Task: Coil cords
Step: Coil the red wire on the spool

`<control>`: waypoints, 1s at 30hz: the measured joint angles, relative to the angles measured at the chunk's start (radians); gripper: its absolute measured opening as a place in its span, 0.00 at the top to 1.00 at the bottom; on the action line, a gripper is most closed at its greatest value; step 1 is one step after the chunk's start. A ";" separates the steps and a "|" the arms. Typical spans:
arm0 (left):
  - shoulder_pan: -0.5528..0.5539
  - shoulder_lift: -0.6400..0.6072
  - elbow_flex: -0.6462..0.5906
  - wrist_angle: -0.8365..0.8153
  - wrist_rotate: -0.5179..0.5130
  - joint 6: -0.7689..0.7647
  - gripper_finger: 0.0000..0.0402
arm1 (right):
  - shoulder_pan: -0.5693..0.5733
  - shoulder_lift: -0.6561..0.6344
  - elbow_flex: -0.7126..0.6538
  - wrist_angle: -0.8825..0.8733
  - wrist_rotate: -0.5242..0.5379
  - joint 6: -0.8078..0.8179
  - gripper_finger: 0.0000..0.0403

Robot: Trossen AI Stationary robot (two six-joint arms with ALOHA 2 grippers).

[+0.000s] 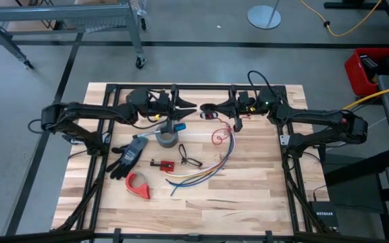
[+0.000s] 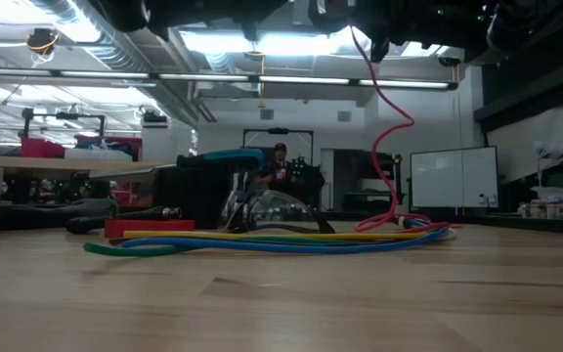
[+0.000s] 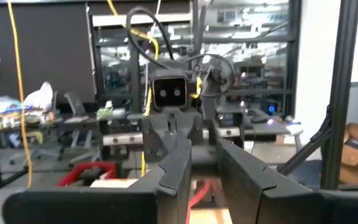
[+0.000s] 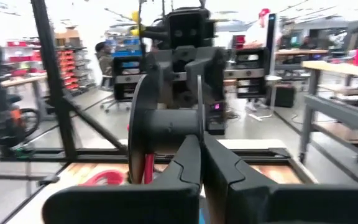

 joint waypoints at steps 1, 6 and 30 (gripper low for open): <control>0.005 -0.012 0.000 -0.031 0.000 0.004 0.83 | -0.013 0.000 0.000 0.002 0.003 0.000 0.99; 0.014 -0.066 0.000 -0.150 0.000 0.045 0.84 | -0.077 0.000 0.000 0.021 0.045 -0.001 0.99; -0.041 0.109 0.000 -0.158 -0.384 -0.065 0.74 | -0.176 0.000 0.162 -0.091 0.002 -0.087 1.00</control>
